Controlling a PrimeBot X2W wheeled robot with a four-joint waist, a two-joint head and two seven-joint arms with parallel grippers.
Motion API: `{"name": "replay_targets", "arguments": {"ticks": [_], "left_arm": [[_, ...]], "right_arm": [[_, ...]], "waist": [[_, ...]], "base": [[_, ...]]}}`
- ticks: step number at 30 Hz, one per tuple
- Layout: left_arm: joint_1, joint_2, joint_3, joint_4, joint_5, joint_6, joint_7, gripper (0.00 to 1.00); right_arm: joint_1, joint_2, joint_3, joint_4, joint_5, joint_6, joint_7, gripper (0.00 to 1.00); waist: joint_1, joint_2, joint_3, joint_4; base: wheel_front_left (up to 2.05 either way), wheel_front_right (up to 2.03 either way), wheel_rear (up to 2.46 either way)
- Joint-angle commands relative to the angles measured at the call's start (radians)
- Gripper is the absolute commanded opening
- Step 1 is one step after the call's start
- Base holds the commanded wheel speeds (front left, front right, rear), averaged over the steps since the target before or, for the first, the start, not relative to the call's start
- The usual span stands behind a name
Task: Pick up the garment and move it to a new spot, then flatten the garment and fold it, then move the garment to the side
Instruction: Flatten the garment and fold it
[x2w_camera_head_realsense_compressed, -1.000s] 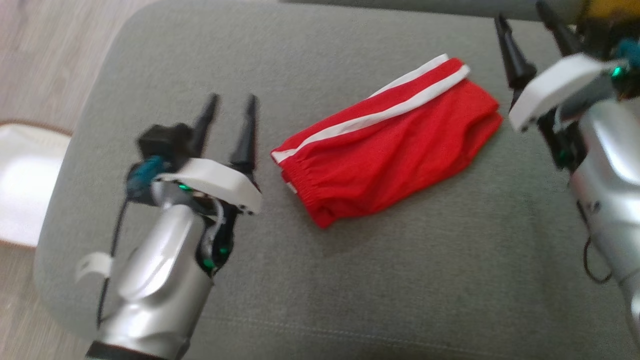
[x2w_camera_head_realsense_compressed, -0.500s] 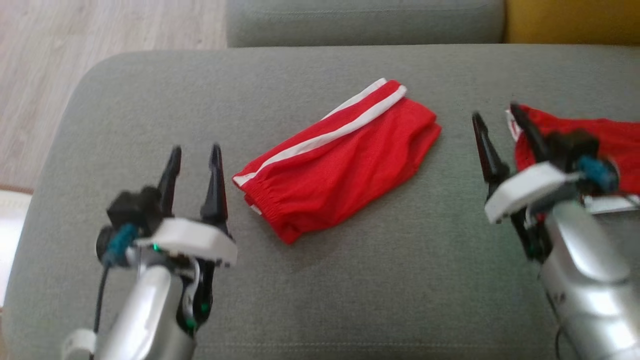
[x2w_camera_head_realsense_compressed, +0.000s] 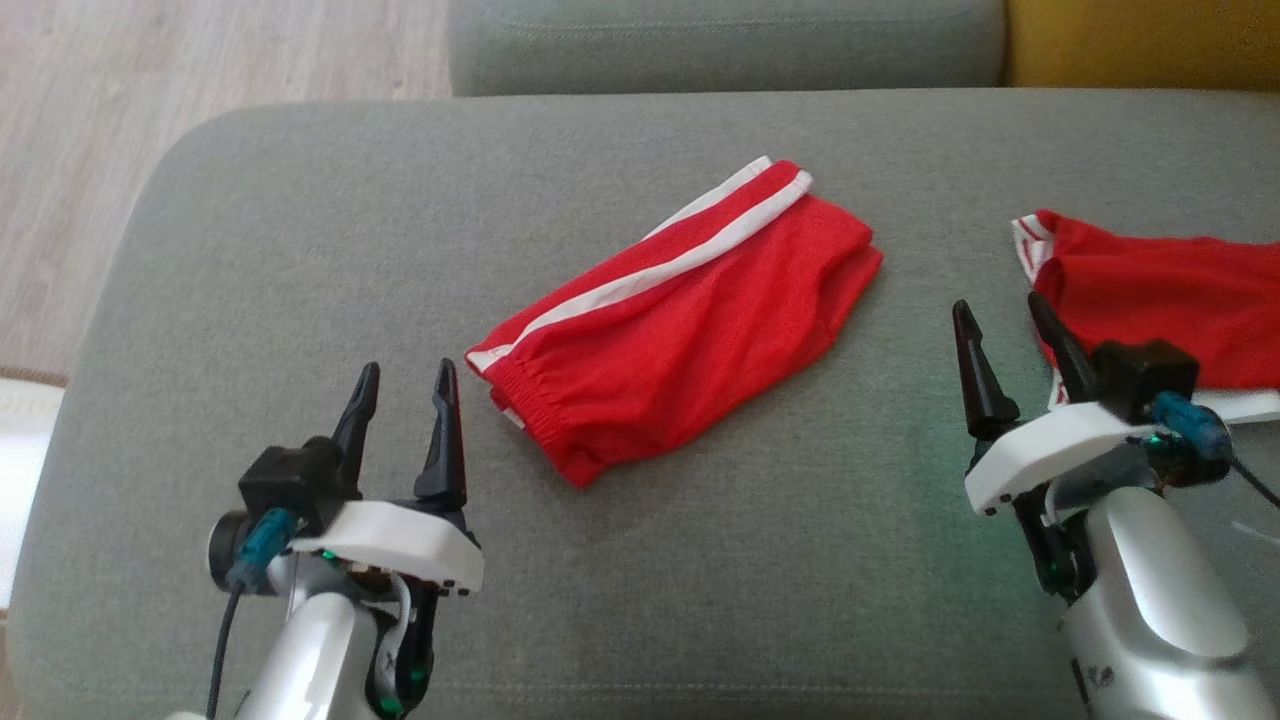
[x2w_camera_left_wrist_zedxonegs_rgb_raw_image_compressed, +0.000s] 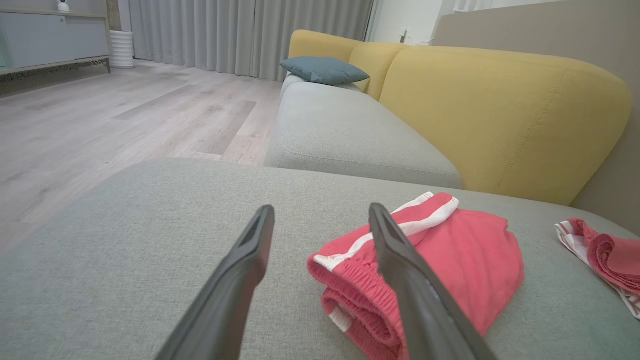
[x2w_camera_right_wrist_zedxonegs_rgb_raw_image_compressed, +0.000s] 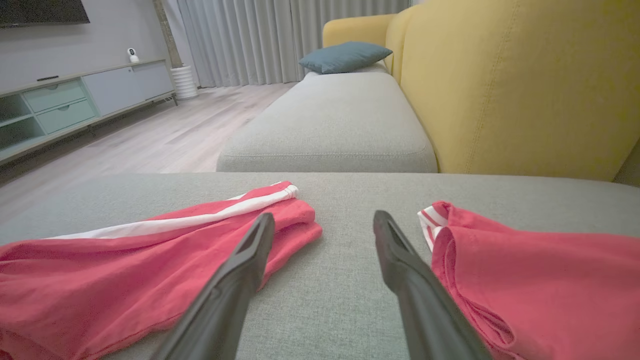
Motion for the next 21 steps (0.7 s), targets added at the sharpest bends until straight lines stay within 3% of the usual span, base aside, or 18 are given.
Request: {"name": "replay_targets", "arguments": {"ticks": [1,7,10,13,21], "left_arm": [[-0.05,0.002,0.035,-0.037,0.011,-0.008,-0.012,1.0],[-0.068,-0.01,0.025,-0.029,0.022,-0.027,-0.012,1.0],[-0.077,-0.016,0.017,-0.02,0.027,-0.033,-0.012,1.0],[-0.087,-0.018,0.006,-0.014,0.048,-0.035,-0.012,1.0],[-0.106,-0.023,-0.02,0.001,0.065,-0.052,-0.012,1.0]], "right_arm": [[-0.013,0.014,0.008,-0.043,0.005,0.007,0.013,1.0],[-0.011,0.05,-0.059,-0.061,0.134,0.007,0.126,1.0],[-0.044,0.072,-0.138,-0.03,0.293,0.007,0.242,1.0],[-0.081,0.079,-0.181,-0.006,0.38,0.007,0.309,1.0],[-0.189,0.084,-0.309,0.111,0.502,0.007,0.418,1.0]], "waist": [[0.0,0.0,0.012,0.012],[0.0,0.0,0.055,0.07],[0.0,0.0,0.093,0.118],[0.0,0.0,0.119,0.154],[0.0,0.0,0.167,0.235]], "base": [[0.0,0.0,0.0],[0.0,0.0,0.0],[0.0,0.0,0.0],[0.0,0.0,0.0],[0.0,0.0,0.0]]}}
